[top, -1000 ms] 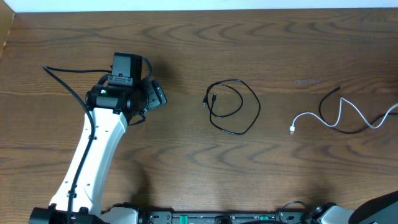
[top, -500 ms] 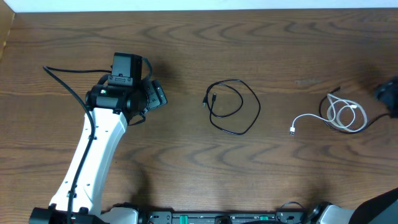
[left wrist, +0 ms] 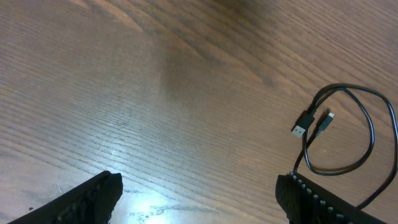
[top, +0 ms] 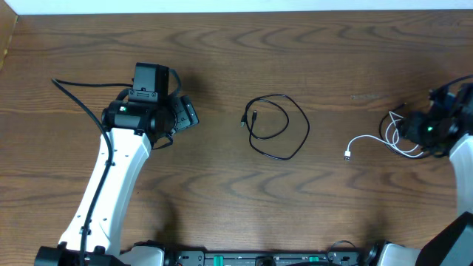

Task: Untangle cables

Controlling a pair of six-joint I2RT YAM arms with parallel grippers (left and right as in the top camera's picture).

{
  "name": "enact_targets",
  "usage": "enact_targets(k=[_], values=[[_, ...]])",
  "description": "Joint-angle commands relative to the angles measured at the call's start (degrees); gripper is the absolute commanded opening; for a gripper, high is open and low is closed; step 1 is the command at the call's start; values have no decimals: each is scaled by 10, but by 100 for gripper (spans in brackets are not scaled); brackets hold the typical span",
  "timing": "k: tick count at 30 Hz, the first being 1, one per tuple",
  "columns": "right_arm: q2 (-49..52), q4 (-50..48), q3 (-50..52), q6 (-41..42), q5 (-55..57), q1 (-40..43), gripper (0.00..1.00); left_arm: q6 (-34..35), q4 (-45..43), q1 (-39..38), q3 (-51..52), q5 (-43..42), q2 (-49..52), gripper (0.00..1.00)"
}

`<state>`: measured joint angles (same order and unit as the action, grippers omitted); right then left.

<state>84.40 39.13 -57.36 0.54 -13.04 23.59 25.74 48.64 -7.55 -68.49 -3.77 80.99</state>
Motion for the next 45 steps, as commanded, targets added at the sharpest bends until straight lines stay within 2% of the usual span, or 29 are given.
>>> enact_targets(k=[1,10,14,16,21,24,32,39,40,41,43,45], values=[[8,-37,43,-19,8,-10,45,5,2,1,-1,1,-9,85],[11,-160,127,-19,7,-19,38,5,2,1,-1,1,-9,85],[11,-218,155,-19,7,-19,17,5,3,1,-1,1,-9,85],[11,-233,155,-19,7,-19,1,5,4,1,-1,1,-9,85],[7,-270,142,-9,7,-17,1,5,3,1,-1,1,-9,85],[-1,-280,101,47,7,3,1,5,4,1,-1,1,-9,85],[-3,-236,-30,121,19,102,1,5,4,1,-1,2,-9,85],[-2,-209,-49,142,22,151,1,5,1,1,-1,2,-9,85],[-2,-204,-49,142,21,150,4,5,0,1,-1,1,-9,85],[-1,-199,-48,142,18,148,26,5,0,1,-1,2,-9,85],[0,-181,-48,142,-10,139,76,5,0,1,-1,1,-9,85],[0,-158,-48,142,-52,129,98,5,0,1,-1,1,-9,85]])
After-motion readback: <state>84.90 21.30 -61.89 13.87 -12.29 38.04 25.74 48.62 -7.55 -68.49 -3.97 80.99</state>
